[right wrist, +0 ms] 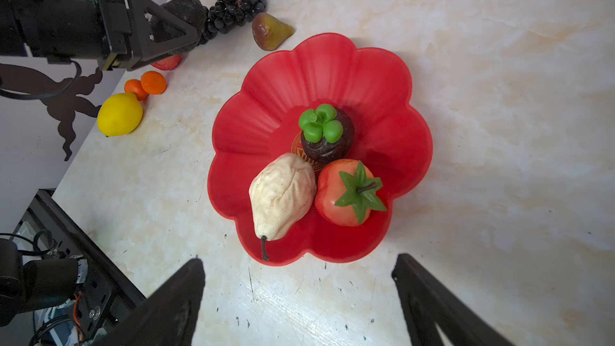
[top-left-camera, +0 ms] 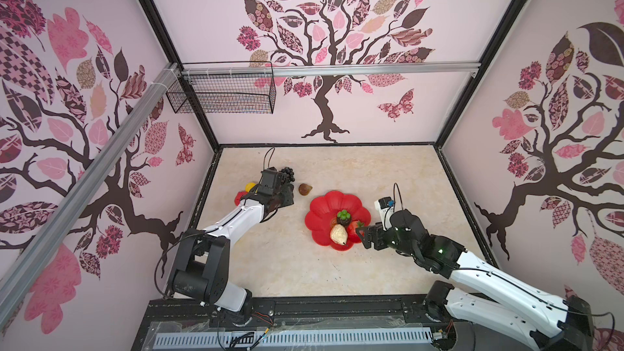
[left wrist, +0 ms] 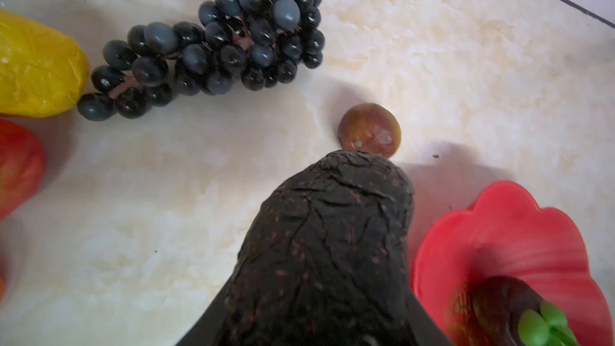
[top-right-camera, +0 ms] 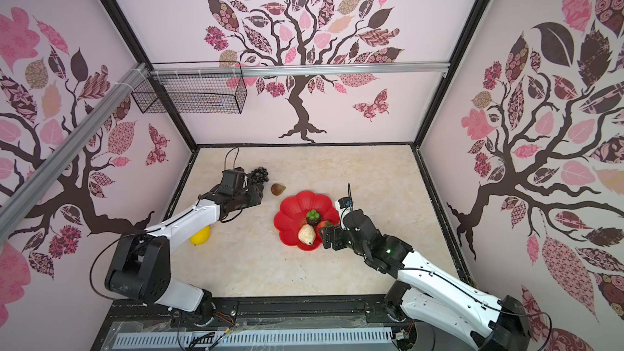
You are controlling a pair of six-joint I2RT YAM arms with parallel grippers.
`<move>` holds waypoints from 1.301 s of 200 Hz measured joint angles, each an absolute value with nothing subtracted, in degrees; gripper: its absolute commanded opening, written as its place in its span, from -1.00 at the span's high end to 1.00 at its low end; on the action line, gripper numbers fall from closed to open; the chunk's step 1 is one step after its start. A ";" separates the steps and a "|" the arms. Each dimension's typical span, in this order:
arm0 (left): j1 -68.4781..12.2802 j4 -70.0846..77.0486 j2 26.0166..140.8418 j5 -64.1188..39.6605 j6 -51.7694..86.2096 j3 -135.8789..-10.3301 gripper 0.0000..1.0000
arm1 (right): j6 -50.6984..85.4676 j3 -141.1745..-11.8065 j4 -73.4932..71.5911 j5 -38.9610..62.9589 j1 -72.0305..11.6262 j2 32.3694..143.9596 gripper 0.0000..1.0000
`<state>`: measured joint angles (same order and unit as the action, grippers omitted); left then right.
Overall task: Arrange fruit in a fruit bowl
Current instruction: Pick up the fruit from the top-left of the table.
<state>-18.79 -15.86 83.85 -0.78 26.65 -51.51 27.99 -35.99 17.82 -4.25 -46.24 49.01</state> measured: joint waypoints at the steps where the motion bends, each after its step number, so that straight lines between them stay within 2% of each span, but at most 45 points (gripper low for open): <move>1: -19.09 -15.75 83.48 -0.86 26.59 -51.24 0.04 | 28.01 -36.03 17.87 -4.25 -46.22 49.01 -0.85; 56: -34.30 -9.93 70.50 -3.03 21.87 -45.08 0.08 | 27.03 -45.52 21.80 -4.69 -46.22 49.45 -0.88; 112: -42.02 1.28 63.16 -8.21 15.44 -37.34 0.11 | 28.12 -49.89 21.41 -0.58 -46.19 50.39 -0.93; 184: -45.89 9.39 62.85 -16.19 8.49 -33.52 0.11 | 34.39 -47.42 16.19 9.10 -46.57 52.75 -0.97; 260: -47.68 14.00 63.90 -19.25 5.87 -32.45 0.09 | 39.18 -43.94 10.15 13.15 -46.85 54.33 -0.87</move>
